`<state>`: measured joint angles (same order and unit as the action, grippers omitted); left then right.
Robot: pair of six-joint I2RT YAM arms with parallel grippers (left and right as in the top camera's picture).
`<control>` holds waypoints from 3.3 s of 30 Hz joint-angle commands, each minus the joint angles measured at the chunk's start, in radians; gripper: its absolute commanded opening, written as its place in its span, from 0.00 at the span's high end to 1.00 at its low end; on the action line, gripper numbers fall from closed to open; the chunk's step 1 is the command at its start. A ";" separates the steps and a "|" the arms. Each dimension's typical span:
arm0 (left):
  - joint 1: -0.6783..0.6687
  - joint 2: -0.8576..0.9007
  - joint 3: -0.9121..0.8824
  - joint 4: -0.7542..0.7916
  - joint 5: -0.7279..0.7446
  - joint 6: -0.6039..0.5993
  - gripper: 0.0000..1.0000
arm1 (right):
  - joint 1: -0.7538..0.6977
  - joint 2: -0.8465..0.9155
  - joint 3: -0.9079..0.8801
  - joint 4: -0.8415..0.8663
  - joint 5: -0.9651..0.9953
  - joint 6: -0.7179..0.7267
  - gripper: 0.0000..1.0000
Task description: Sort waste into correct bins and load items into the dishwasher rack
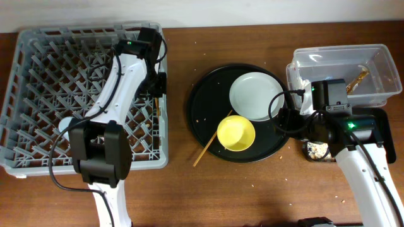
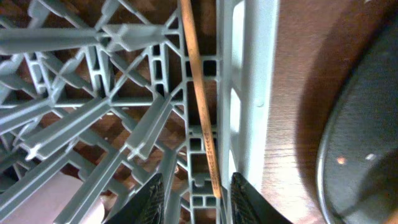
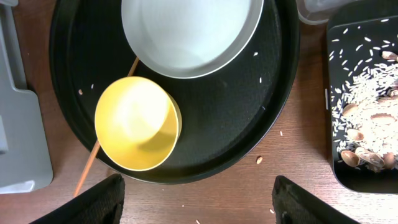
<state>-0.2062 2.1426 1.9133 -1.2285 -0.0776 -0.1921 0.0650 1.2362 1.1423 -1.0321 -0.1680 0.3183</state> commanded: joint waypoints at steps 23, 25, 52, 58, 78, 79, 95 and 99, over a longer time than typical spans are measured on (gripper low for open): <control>-0.465 -0.084 -0.418 0.194 0.225 0.216 0.64 | -0.006 0.000 0.002 0.011 -0.005 0.001 0.22; -0.465 -0.083 -0.451 0.234 0.226 0.215 0.71 | -0.006 0.000 0.002 0.011 -0.005 0.001 0.22; -0.151 -0.225 -0.039 0.060 0.494 0.086 0.43 | -0.089 0.000 0.002 0.018 0.090 0.112 0.02; -0.392 -0.200 -0.301 0.248 0.335 0.081 0.43 | -0.190 0.000 0.002 -0.016 0.090 0.132 0.02; -0.192 -0.292 -0.069 -0.023 -0.627 0.025 1.00 | -0.190 0.000 0.002 -0.027 0.090 0.132 0.02; -0.146 -0.309 -0.069 -0.022 -0.793 0.024 1.00 | -0.190 0.000 0.002 -0.028 0.090 0.132 0.02; 0.188 -0.255 -0.458 0.563 -1.022 -0.047 1.00 | -0.190 0.000 0.002 -0.028 0.090 0.132 0.02; 0.172 -0.150 -0.458 0.565 -1.019 -0.046 1.00 | -0.190 0.000 0.002 -0.027 0.090 0.132 0.02</control>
<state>-0.0204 1.9278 1.4651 -0.6476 -1.0840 -0.2333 -0.1192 1.2362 1.1423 -1.0615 -0.0944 0.4454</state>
